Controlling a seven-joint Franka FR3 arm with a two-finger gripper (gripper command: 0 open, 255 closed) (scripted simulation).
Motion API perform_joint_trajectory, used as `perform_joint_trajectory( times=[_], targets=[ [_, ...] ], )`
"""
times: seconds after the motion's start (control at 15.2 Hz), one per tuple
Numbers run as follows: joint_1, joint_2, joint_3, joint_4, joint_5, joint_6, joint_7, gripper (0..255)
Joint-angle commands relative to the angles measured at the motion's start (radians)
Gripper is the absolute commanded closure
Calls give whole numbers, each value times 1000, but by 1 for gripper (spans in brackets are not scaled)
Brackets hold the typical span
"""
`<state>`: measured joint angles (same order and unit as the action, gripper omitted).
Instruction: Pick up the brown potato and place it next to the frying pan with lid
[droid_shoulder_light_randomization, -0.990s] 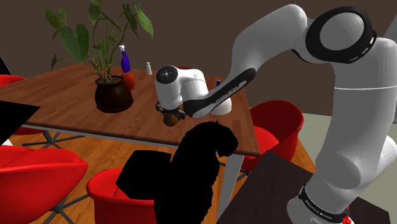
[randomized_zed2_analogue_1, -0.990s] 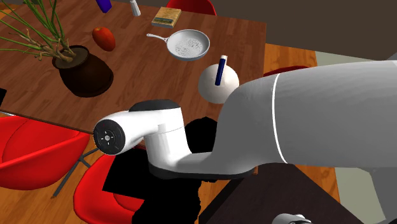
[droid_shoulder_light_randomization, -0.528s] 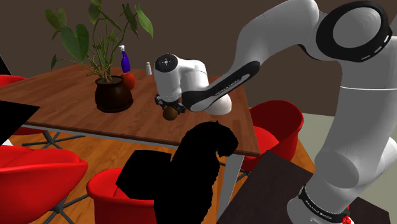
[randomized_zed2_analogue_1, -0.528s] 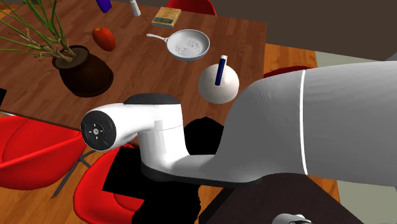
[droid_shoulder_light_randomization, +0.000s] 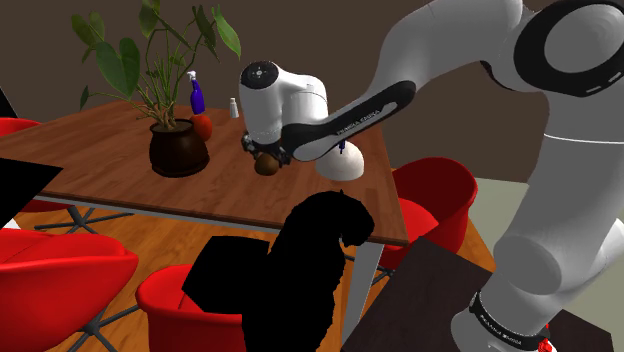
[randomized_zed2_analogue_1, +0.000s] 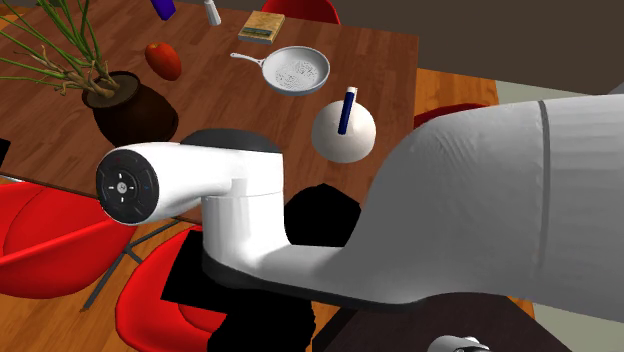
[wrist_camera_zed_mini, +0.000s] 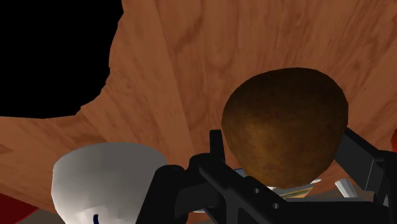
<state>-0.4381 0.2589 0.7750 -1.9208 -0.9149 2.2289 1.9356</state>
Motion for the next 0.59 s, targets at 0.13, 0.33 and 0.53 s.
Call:
perform_joint_trajectory(
  times=[0.13, 0.33, 0.53],
  targets=[
    [-12, -29, 13, 16, 44, -21, -43, 255],
    [-19, -48, 21, 34, 74, -40, -74, 255],
    [-40, -61, 18, 38, 94, -33, -110, 255]
  ],
)
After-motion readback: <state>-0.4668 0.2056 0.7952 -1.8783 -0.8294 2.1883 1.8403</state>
